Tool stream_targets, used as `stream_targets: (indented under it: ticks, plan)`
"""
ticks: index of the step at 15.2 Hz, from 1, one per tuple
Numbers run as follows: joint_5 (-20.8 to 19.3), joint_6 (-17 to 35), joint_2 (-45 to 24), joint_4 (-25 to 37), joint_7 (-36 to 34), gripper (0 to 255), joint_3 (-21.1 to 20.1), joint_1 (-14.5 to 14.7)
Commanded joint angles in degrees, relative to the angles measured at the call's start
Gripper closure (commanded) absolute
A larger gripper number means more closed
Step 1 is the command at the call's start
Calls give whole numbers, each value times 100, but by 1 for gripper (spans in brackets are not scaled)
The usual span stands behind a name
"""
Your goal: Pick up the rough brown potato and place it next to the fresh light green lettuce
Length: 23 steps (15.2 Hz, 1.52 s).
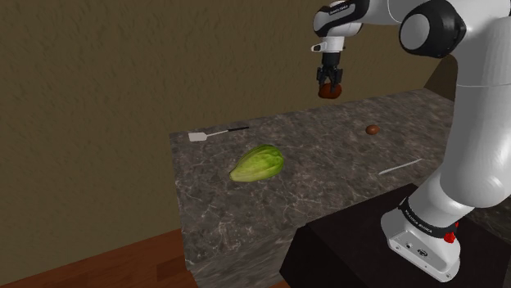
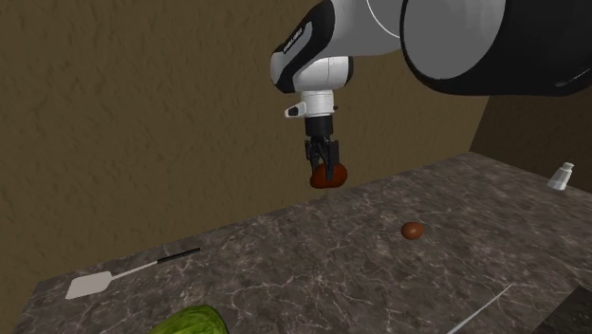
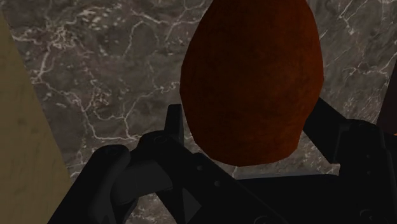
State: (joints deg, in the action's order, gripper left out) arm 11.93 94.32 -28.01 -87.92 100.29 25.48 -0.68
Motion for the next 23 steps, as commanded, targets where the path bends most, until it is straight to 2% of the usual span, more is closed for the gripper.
stream_targets:
  ticks: [1,5,14,23]
  plan:
    - [-19,-152,37,117,-10,255,12,-10]
    - [-48,-382,99,293,-33,255,28,-16]
    - [-84,42,889,-781,-1118,255,-270,908]
    - [48,306,1237,-1224,-2217,255,-691,1667]
